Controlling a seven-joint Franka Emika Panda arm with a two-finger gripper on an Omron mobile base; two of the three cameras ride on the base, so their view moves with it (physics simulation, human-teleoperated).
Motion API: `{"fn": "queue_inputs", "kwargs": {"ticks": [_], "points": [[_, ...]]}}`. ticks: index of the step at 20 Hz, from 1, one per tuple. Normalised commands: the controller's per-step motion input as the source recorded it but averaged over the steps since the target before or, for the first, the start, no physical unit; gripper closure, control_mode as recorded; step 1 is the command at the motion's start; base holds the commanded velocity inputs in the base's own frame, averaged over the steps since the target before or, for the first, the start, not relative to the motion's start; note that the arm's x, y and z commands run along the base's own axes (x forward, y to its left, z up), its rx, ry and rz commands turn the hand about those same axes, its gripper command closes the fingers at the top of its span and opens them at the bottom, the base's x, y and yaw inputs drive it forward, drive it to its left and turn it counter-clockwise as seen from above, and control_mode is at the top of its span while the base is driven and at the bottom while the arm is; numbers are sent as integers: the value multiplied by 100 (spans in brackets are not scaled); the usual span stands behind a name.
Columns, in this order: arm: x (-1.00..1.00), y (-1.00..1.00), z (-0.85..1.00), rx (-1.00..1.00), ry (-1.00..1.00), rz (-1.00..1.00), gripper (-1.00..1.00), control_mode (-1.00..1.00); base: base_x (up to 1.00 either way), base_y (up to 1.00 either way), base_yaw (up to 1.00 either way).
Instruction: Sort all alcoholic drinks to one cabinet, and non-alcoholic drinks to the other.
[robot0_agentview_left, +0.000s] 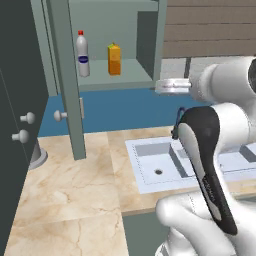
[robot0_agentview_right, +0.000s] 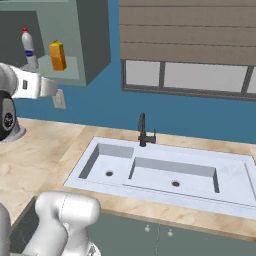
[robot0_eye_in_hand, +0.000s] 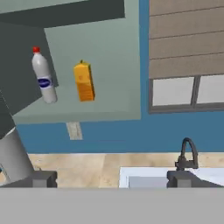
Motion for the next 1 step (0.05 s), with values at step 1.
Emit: {"fn": "queue_inputs", "kwargs": {"ticks": [1], "points": [[-99, -15, -38, 0, 32, -2, -100, -100, 0, 0, 0]]}}
